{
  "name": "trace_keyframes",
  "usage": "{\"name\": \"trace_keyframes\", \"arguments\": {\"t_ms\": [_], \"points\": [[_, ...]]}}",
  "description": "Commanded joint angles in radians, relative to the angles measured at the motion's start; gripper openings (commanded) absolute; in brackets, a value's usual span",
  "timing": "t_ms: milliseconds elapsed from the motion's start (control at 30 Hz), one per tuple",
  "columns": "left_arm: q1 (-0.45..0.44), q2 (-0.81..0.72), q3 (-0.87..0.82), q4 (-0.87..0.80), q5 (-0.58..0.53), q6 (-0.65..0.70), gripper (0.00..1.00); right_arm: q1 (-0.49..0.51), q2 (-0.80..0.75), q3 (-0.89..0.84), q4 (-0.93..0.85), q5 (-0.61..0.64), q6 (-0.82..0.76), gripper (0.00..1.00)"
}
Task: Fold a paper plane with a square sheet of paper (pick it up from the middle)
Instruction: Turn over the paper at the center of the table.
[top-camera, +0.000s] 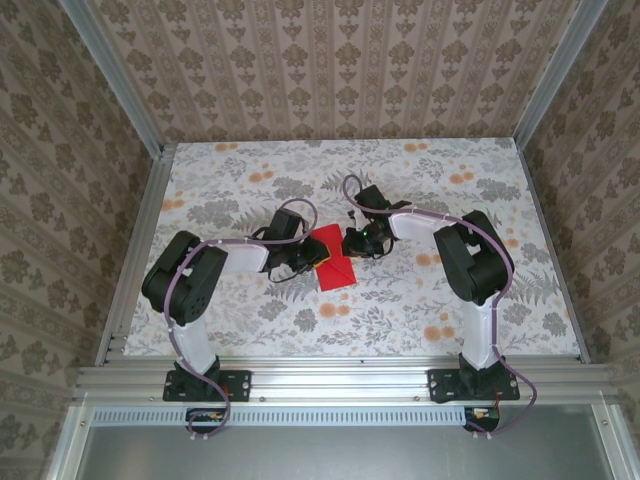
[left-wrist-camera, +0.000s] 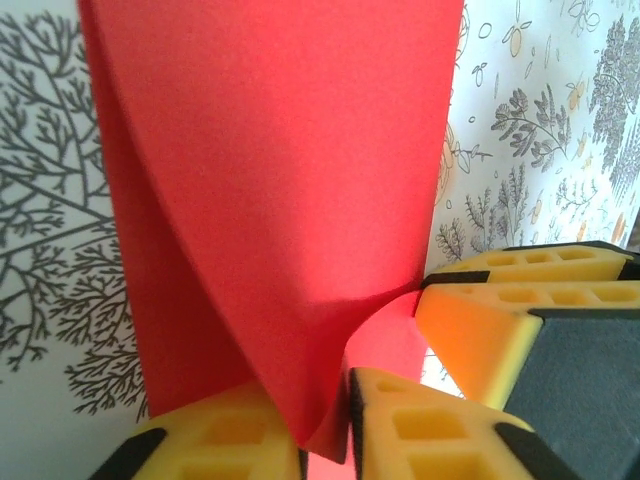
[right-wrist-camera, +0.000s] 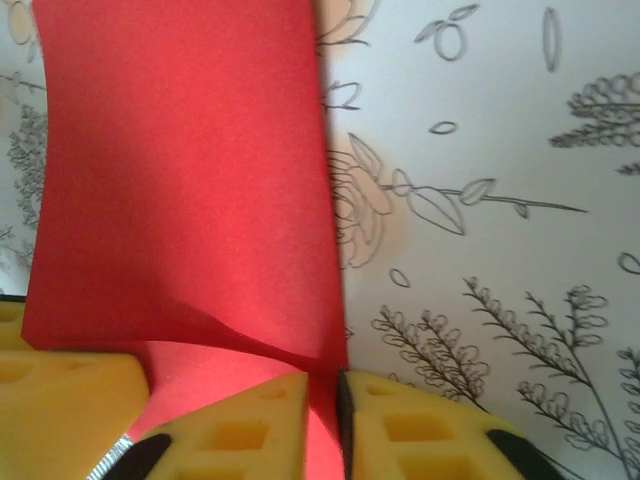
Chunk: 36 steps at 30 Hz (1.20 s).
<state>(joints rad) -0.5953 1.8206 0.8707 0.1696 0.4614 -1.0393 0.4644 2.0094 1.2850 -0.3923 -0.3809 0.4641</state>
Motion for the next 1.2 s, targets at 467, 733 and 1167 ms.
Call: {"name": "trace_keyframes", "arguments": {"t_ms": [467,733,1167], "points": [[0.015,-0.221,0.035,-0.349,-0.167,0.205,0.0,-0.098,-0.388,-0.219,0.136,0.133,0.103,0.73],[0.032,-0.434,0.218,-0.9,-0.513,0.437,0.0,-0.103,-0.51,-0.31,0.197,0.213,0.104,0.85],[-0.025,-0.308,0.5,-1.308,-1.031,0.538,0.0,-0.112,-0.562,-0.344,0.182,0.305,0.126,0.88]]}}
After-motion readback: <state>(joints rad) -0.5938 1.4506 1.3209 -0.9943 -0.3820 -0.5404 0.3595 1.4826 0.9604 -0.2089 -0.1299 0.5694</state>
